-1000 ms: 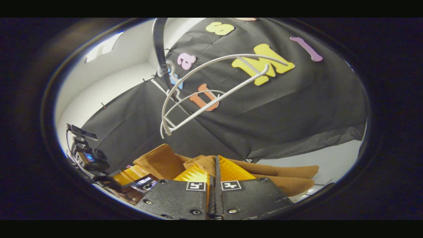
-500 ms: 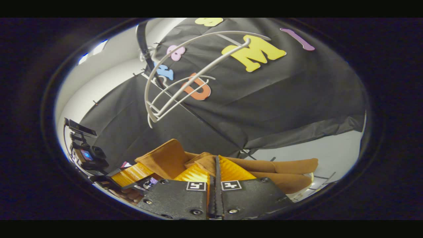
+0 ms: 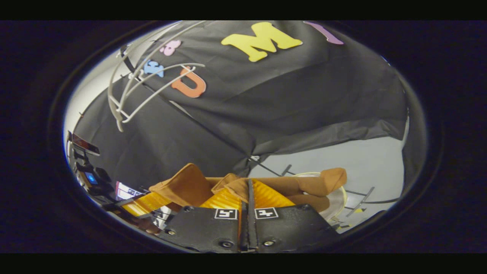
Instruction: Grasp the clothes on the hanger with both hands and then place them into the laundry hamper below.
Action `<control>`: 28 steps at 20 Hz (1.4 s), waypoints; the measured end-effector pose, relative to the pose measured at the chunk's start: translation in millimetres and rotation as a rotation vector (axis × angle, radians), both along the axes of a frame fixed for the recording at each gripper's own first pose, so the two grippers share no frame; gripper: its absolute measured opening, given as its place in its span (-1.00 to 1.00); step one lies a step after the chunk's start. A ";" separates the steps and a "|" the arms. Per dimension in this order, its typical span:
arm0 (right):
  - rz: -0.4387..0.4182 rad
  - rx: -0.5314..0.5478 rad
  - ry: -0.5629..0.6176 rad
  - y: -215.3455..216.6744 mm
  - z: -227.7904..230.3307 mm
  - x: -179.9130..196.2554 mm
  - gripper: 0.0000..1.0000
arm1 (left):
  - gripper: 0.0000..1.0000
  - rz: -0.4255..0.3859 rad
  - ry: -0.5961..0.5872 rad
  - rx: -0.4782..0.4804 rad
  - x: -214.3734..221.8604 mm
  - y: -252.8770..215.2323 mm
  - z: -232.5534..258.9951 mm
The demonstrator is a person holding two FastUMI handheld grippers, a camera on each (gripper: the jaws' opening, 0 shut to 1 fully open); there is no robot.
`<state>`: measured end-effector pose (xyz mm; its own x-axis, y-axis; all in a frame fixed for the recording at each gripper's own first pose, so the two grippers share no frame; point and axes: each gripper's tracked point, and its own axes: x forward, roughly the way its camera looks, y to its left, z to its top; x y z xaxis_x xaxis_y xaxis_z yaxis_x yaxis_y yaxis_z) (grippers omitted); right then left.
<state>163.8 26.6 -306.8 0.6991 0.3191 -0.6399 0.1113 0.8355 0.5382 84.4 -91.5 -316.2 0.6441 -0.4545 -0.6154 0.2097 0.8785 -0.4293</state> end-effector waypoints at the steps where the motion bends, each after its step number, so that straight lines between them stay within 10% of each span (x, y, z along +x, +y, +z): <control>1: -0.012 -0.017 0.025 -5.0 -10.1 -0.6 -0.99 | -1.00 -0.005 0.029 0.002 -1.6 -5.9 -13.7; 15: -0.176 -0.297 0.390 -47.8 -124.2 -27.9 -0.87 | -0.96 -0.112 0.391 0.266 -27.2 -16.1 -90.5; 28: -0.273 -0.401 0.319 -82.8 -81.9 -63.6 -0.26 | -0.80 -0.038 0.546 0.289 -30.7 -3.4 -124.7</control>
<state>100.2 -56.2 -388.6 0.4748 -0.1563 -0.8661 0.4562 0.8853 0.0903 53.7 -94.8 -441.0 0.1877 -0.2365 -0.9533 0.0603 0.9715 -0.2292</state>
